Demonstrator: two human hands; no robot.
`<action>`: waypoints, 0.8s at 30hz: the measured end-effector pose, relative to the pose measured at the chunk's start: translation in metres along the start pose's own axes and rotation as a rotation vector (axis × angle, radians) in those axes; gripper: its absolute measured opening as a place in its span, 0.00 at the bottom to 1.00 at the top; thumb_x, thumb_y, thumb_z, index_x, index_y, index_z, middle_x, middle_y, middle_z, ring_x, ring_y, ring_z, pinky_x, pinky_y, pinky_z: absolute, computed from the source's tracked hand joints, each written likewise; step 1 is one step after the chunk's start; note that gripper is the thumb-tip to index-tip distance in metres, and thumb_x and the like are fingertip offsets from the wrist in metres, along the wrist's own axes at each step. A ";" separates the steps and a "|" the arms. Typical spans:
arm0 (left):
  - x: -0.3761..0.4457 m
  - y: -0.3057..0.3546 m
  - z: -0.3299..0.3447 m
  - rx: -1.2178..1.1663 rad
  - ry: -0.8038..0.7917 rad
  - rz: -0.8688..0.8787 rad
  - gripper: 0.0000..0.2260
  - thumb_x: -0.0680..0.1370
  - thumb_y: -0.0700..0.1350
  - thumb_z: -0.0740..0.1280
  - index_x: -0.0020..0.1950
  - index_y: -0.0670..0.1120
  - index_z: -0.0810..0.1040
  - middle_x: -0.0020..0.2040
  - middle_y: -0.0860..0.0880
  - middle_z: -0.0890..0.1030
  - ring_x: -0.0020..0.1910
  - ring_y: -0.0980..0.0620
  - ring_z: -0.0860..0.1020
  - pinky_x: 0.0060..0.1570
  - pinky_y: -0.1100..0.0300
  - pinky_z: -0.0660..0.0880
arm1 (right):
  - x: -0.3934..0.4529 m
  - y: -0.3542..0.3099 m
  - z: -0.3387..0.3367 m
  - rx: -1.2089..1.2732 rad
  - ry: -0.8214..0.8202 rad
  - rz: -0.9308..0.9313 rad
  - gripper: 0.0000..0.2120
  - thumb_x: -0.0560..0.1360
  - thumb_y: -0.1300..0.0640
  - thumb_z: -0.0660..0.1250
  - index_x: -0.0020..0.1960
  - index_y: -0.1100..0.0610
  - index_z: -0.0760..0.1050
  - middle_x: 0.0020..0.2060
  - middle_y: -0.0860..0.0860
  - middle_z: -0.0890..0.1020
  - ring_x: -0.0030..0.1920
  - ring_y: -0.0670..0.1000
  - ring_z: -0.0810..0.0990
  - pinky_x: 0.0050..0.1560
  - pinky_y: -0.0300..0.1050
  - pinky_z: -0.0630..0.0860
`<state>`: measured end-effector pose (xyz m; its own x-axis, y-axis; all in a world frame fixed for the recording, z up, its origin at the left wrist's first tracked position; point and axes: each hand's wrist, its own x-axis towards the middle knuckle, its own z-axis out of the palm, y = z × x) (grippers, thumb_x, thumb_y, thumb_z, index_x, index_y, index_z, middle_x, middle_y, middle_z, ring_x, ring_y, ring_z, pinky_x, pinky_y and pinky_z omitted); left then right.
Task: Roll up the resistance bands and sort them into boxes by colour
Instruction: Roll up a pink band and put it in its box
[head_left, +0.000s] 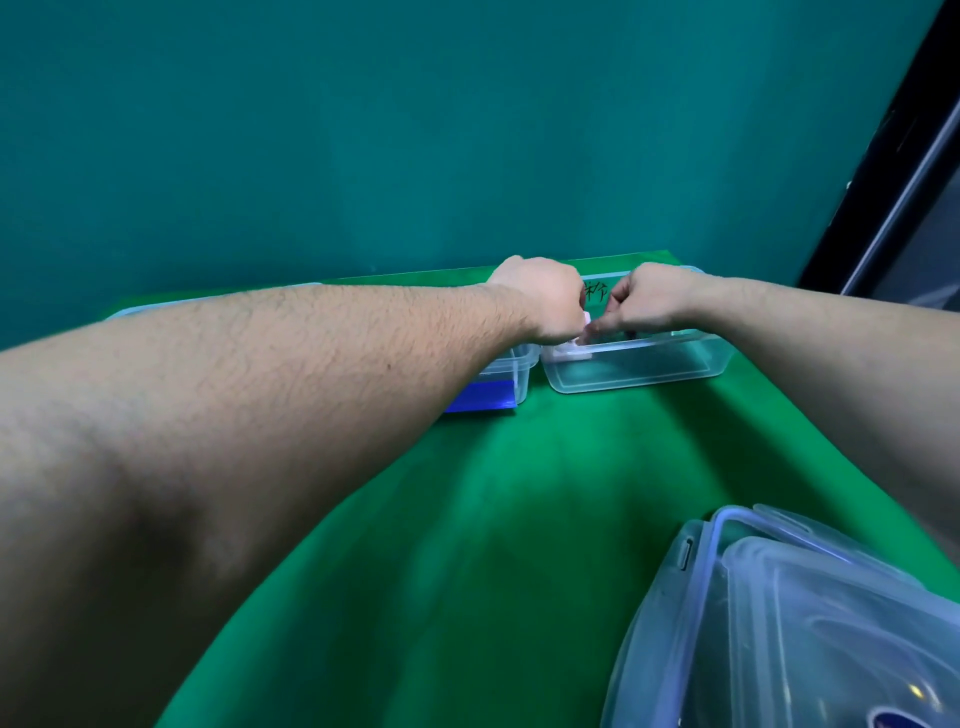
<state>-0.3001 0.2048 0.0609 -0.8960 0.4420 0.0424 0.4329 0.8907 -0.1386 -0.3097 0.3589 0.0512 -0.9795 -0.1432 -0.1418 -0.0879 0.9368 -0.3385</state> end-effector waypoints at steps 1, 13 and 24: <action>-0.002 0.000 -0.003 -0.011 0.014 0.000 0.15 0.77 0.50 0.60 0.59 0.53 0.81 0.55 0.51 0.83 0.57 0.48 0.78 0.54 0.57 0.70 | -0.002 -0.001 -0.002 0.021 0.024 -0.002 0.18 0.69 0.40 0.73 0.38 0.55 0.78 0.31 0.50 0.79 0.33 0.51 0.72 0.34 0.42 0.67; -0.104 -0.004 -0.041 -0.252 0.107 -0.085 0.15 0.73 0.46 0.60 0.54 0.56 0.82 0.52 0.51 0.82 0.53 0.46 0.78 0.46 0.57 0.72 | -0.091 -0.072 -0.015 0.094 0.077 -0.155 0.16 0.72 0.52 0.71 0.31 0.55 0.69 0.26 0.50 0.69 0.31 0.52 0.65 0.32 0.45 0.63; -0.294 -0.033 -0.005 -0.322 -0.050 -0.165 0.14 0.76 0.49 0.63 0.62 0.55 0.78 0.61 0.52 0.79 0.61 0.47 0.75 0.59 0.55 0.74 | -0.185 -0.174 0.069 0.059 -0.124 -0.251 0.14 0.69 0.52 0.74 0.29 0.54 0.74 0.25 0.48 0.75 0.28 0.48 0.69 0.32 0.41 0.68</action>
<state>-0.0507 0.0460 0.0581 -0.9568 0.2905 -0.0112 0.2836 0.9410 0.1848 -0.1004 0.2003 0.0722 -0.8983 -0.4098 -0.1587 -0.3107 0.8476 -0.4302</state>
